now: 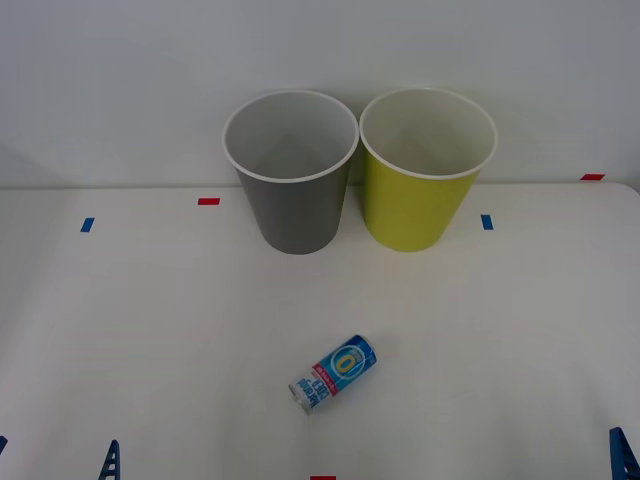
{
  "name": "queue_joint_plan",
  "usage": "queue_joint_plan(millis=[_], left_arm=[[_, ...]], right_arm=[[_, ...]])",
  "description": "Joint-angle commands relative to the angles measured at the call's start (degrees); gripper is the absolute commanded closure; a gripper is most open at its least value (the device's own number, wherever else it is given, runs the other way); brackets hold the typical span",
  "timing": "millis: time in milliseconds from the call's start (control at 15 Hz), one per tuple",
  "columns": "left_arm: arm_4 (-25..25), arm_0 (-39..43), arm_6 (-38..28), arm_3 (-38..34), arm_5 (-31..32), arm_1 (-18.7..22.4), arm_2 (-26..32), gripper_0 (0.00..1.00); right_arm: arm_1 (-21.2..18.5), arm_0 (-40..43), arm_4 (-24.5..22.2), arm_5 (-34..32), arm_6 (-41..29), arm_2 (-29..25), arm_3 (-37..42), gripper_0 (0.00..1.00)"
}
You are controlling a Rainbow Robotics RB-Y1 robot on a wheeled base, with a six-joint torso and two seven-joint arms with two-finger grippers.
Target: Put cans in the gray bin and PET bottles in the light green bin.
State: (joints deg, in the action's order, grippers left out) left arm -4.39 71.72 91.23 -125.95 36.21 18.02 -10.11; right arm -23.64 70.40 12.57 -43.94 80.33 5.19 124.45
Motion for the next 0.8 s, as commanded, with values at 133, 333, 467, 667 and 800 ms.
queue_joint_plan(millis=[133,333,467,667,800], left_arm=[[0.0,0.0,0.0,0.0,0.0,0.0,0.0,0.0],[0.0,0.0,0.0,0.0,0.0,0.0,0.0,0.0],[0.0,0.0,0.0,0.0,0.0,0.0,0.0,0.0],[0.0,0.0,0.0,0.0,0.0,0.0,0.0,0.0],[0.0,0.0,0.0,0.0,0.0,0.0,0.0,0.0]], right_arm=[[0.0,0.0,0.0,0.0,0.0,0.0,0.0,0.0],[0.0,0.0,0.0,0.0,0.0,0.0,0.0,0.0],[0.0,0.0,0.0,0.0,0.0,0.0,0.0,0.0],[0.0,0.0,0.0,0.0,0.0,0.0,0.0,0.0],[0.0,0.0,0.0,0.0,0.0,0.0,0.0,0.0]])
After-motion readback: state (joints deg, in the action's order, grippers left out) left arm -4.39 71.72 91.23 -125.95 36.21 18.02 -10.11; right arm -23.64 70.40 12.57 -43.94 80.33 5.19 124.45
